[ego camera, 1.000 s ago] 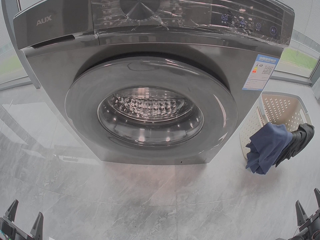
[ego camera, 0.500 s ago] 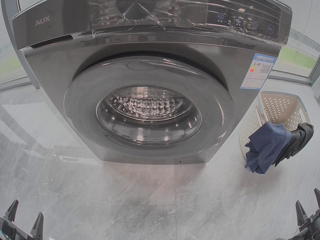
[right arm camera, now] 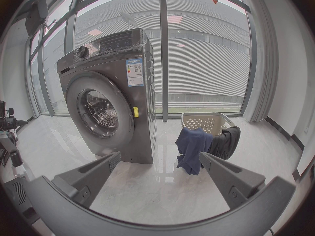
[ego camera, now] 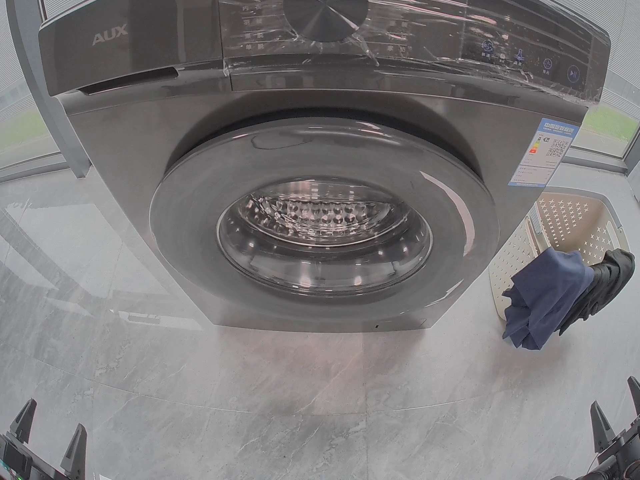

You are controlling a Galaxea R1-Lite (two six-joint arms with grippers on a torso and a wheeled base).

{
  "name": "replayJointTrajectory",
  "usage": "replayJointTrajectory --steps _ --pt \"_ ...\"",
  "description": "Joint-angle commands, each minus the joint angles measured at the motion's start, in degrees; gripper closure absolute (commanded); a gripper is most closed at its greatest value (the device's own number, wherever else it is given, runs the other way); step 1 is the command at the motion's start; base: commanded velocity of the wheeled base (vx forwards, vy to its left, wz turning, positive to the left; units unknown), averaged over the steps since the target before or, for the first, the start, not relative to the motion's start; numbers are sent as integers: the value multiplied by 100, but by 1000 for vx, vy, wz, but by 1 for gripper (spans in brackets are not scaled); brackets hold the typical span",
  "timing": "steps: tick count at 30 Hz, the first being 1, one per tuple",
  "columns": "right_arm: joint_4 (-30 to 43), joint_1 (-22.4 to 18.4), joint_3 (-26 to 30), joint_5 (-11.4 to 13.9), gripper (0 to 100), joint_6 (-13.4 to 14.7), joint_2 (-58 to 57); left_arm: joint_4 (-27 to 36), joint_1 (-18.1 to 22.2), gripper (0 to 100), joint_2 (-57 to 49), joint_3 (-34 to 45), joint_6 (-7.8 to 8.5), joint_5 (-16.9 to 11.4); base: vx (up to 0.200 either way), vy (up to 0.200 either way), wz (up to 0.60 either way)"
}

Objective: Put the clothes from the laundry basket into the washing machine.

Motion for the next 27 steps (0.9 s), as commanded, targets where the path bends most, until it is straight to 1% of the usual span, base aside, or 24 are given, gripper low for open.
replayJointTrajectory --steps 1,2,8,12,15,17,18,19,21,23,25,26,27 --pt "-2 -4 101 4 0 -4 -93 0 0 0 -60 84 5 0 0 0 0" --pt "-2 -4 101 -4 0 5 -93 0 0 0 -60 84 14 0 0 0 0" --pt "-2 -13 101 4 0 -13 -93 -9 0 0 -60 84 23 0 200 0 0" --pt "7 -4 101 4 0 49 -93 -9 0 0 -60 84 14 0 0 0 0" --pt "-90 -4 40 22 0 22 -93 -9 0 0 -60 84 5 0 0 0 0" --pt "-397 48 -549 13 0 93 83 -9 0 0 -60 84 5 0 0 0 0" --pt "-397 48 -549 13 0 93 83 -9 0 0 -60 84 5 0 0 0 0" --pt "-459 171 -866 22 0 233 962 -9 0 0 -60 84 23 0 0 0 0" --pt "-529 356 -716 31 0 286 1472 -9 0 0 -60 84 14 0 0 0 0" --pt "-555 576 -488 31 0 268 1753 -9 0 0 -60 84 14 0 0 0 0" --pt "-520 708 -409 40 0 260 1964 -9 9 0 -60 84 5 0 200 0 0" --pt "-476 743 -400 84 0 260 2034 -9 0 0 -60 84 -4 0 200 0 0" --pt "-459 795 -400 189 0 260 2193 -9 0 0 -60 84 -4 0 0 0 0"
